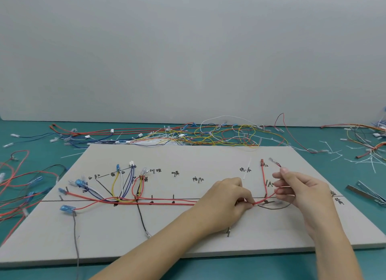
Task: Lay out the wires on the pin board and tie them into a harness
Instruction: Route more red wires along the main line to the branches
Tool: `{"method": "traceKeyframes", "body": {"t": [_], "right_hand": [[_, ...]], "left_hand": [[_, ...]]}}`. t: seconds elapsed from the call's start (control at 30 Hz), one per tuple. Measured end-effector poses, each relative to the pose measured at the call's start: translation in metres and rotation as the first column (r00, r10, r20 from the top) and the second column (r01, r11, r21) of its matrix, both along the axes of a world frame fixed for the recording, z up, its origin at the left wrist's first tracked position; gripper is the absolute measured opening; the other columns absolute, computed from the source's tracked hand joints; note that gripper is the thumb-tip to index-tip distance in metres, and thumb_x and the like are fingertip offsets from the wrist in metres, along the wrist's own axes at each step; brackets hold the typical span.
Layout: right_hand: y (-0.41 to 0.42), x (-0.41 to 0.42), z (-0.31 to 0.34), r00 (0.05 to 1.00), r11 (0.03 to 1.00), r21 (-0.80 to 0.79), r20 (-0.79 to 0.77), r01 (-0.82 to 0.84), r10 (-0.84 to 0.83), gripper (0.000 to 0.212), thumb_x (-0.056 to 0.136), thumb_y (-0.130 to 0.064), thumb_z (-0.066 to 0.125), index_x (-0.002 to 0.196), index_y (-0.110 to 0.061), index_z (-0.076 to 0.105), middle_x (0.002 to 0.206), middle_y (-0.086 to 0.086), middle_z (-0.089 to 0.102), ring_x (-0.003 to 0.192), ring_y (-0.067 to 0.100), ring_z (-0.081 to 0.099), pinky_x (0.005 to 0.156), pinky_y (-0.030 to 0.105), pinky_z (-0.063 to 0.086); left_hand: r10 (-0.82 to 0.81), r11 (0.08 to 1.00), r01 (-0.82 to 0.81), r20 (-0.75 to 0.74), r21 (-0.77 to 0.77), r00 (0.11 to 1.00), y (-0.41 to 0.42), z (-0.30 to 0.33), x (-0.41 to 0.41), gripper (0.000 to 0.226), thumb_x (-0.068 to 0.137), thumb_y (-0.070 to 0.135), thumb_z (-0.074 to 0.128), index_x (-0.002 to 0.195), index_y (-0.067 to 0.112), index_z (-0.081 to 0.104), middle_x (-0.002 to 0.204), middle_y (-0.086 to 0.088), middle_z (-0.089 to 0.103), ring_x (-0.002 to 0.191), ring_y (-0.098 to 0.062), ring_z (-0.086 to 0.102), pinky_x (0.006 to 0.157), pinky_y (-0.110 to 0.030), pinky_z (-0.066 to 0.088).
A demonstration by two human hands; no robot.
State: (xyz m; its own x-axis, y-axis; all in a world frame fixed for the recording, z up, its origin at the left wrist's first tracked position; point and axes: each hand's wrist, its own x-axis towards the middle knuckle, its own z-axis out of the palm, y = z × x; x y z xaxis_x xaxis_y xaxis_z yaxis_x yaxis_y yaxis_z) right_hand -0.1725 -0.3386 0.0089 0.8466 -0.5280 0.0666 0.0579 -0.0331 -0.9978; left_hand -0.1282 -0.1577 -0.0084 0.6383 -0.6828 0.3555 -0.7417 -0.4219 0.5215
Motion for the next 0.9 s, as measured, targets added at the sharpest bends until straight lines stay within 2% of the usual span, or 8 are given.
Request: {"method": "traceKeyframes", "body": {"t": [0.13,0.27,0.33,0.47,0.6,0.77,0.9], "right_hand": [[0.000,0.001,-0.001,0.998,0.995,-0.095,-0.054,0.035,-0.040,0.024,0.092,-0.021,0.063,0.080,-0.004,0.074,0.053,0.007,0.054,0.040,0.008,0.051,0.045,0.020,0.052],[0.000,0.003,-0.001,0.992,0.995,-0.065,-0.093,0.080,-0.086,0.025,0.095,-0.014,0.059,0.080,0.003,0.069,0.057,0.014,0.057,0.034,0.012,0.054,0.036,0.017,0.045],[0.002,0.005,0.000,0.989,0.996,-0.016,-0.114,0.093,-0.094,0.024,0.095,-0.011,0.058,0.078,0.004,0.067,0.054,0.014,0.062,0.035,0.011,0.058,0.034,0.015,0.042],[0.007,0.010,0.003,0.990,0.983,0.157,-0.112,0.099,-0.082,0.017,0.093,-0.005,0.058,0.080,0.005,0.063,0.052,0.009,0.067,0.045,0.013,0.066,0.038,0.016,0.047],[0.011,0.014,0.003,0.991,0.954,0.279,-0.105,0.113,-0.086,0.008,0.089,0.001,0.060,0.084,0.007,0.062,0.055,0.012,0.068,0.048,0.016,0.068,0.040,0.017,0.049],[0.009,0.011,0.002,0.979,0.963,0.197,-0.124,0.185,-0.163,0.017,0.088,-0.005,0.061,0.075,0.005,0.062,0.051,0.011,0.067,0.043,0.017,0.066,0.036,0.018,0.047],[0.008,0.012,0.002,0.971,0.962,0.168,-0.142,0.217,-0.194,0.015,0.085,-0.002,0.058,0.073,0.007,0.062,0.053,0.013,0.067,0.044,0.020,0.067,0.035,0.019,0.047]], "left_hand": [[0.007,1.000,-0.007,-0.006,0.024,1.000,0.000,0.000,0.000,0.018,0.093,0.023,0.061,0.104,0.019,0.074,0.083,0.005,0.045,0.086,-0.019,0.050,0.079,-0.032,0.040],[0.044,0.998,-0.043,-0.016,0.052,0.999,-0.001,0.000,0.000,0.018,0.091,0.024,0.059,0.101,0.021,0.074,0.084,0.005,0.049,0.090,-0.019,0.051,0.084,-0.034,0.038],[0.061,0.996,-0.059,-0.029,0.073,0.998,-0.002,0.001,-0.001,0.020,0.090,0.023,0.056,0.100,0.022,0.074,0.084,0.006,0.048,0.091,-0.018,0.050,0.084,-0.033,0.034],[0.094,0.990,-0.086,-0.071,0.111,0.993,-0.002,0.004,0.001,0.022,0.090,0.023,0.054,0.102,0.026,0.073,0.084,0.009,0.045,0.094,-0.017,0.046,0.085,-0.033,0.028],[0.113,0.986,-0.104,-0.067,0.134,0.991,-0.004,0.004,0.004,0.025,0.093,0.025,0.053,0.106,0.031,0.073,0.095,0.005,0.055,0.101,-0.019,0.046,0.089,-0.035,0.028],[0.079,0.990,-0.072,-0.051,0.123,0.996,-0.003,-0.001,0.001,0.031,0.096,0.021,0.049,0.117,0.034,0.070,0.096,0.006,0.052,0.099,-0.017,0.045,0.090,-0.036,0.028],[0.071,0.979,-0.060,-0.050,0.197,0.996,-0.005,0.003,0.001,0.039,0.098,0.018,0.043,0.125,0.037,0.064,0.093,0.008,0.042,0.100,-0.019,0.042,0.089,-0.037,0.027]]}}
